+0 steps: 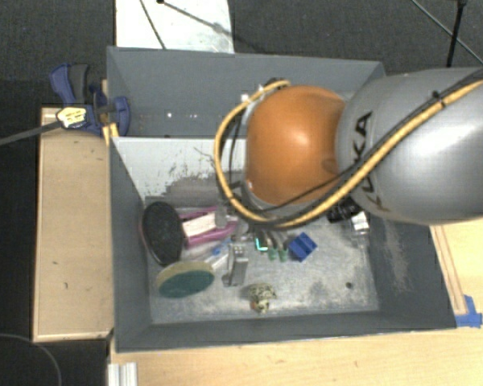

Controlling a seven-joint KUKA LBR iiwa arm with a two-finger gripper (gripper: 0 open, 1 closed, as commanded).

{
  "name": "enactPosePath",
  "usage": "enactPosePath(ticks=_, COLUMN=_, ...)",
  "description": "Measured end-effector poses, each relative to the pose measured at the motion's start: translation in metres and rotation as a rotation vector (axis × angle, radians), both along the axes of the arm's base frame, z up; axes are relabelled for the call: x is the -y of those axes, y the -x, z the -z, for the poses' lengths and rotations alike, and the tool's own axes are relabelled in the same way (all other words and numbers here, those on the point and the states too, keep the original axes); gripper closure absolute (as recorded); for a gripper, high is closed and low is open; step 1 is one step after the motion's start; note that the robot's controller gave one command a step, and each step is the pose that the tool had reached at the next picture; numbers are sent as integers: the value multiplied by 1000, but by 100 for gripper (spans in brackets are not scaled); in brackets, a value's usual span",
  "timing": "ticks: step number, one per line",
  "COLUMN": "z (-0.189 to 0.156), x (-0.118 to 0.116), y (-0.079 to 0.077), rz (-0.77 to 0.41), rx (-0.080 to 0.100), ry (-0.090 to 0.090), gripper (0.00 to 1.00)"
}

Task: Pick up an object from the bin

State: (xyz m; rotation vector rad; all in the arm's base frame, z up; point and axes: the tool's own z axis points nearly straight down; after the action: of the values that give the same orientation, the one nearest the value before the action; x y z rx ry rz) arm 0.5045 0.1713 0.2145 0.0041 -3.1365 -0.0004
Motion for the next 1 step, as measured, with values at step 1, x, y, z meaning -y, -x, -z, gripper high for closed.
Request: enactPosePath(ticks=1, z=99, x=-18, y=-11, rz=-322, rx=3, ry=0, gripper=0)
